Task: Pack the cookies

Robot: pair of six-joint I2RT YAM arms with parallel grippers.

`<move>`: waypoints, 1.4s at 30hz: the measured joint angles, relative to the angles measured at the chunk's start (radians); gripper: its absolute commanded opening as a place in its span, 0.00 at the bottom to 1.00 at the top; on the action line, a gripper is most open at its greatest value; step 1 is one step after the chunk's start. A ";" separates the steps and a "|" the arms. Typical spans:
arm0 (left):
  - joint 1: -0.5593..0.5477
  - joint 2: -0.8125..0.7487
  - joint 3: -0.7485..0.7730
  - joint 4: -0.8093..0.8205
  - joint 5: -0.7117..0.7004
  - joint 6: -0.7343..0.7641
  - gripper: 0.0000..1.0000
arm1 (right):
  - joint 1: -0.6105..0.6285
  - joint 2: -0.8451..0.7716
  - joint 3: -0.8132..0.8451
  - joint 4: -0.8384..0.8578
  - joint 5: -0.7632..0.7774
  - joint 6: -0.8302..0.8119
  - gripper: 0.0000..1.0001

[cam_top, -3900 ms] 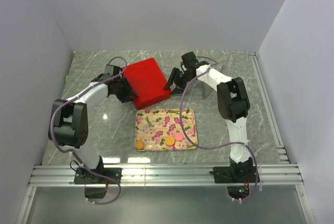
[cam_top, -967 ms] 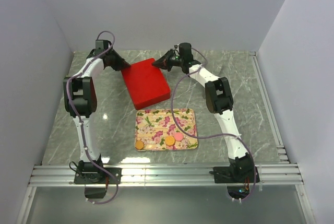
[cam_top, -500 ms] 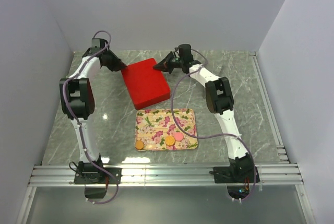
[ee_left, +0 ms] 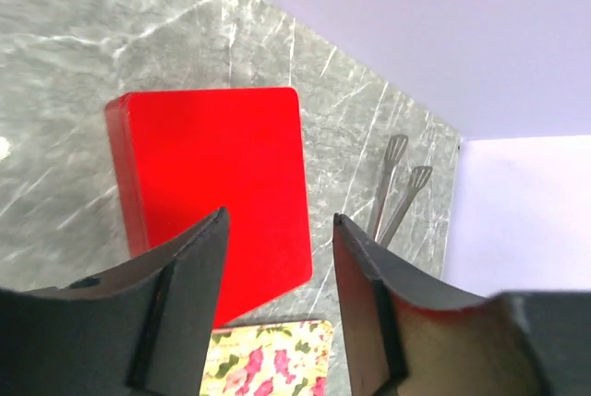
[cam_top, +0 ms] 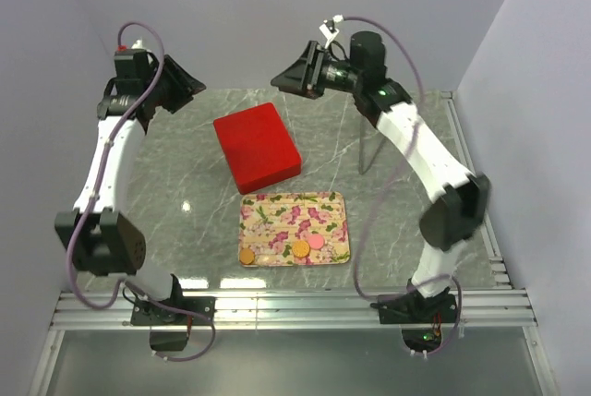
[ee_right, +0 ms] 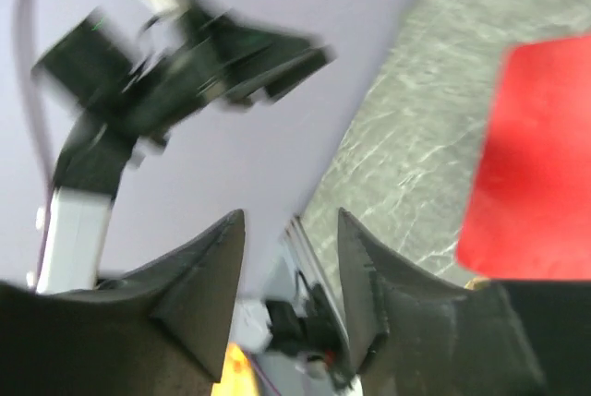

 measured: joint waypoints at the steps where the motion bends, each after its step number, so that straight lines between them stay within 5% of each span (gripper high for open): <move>1: 0.000 -0.044 -0.023 -0.002 -0.013 0.008 0.57 | 0.011 -0.061 -0.029 -0.011 0.009 -0.034 0.60; 7: -0.002 -0.236 -0.220 0.010 -0.048 0.045 0.65 | 0.117 -0.514 -0.381 -0.068 0.117 -0.214 0.70; 11: -0.053 -0.310 -0.371 0.022 -0.087 0.071 0.68 | 0.133 -0.793 -0.661 -0.160 0.252 -0.288 0.86; 19: -0.340 -0.470 -0.552 0.100 -0.397 0.196 0.69 | 0.133 -1.143 -0.936 -0.317 0.541 -0.380 0.95; 23: -0.498 -0.662 -0.747 0.276 -0.611 0.322 0.70 | 0.133 -1.215 -1.004 -0.302 0.602 -0.403 0.97; 31: -0.500 -0.896 -1.145 0.627 -0.847 0.531 0.84 | 0.133 -1.222 -1.080 -0.245 0.627 -0.543 0.99; 42: -0.209 -0.700 -1.345 0.928 -0.750 0.515 0.84 | 0.130 -1.097 -0.995 -0.261 0.646 -0.707 1.00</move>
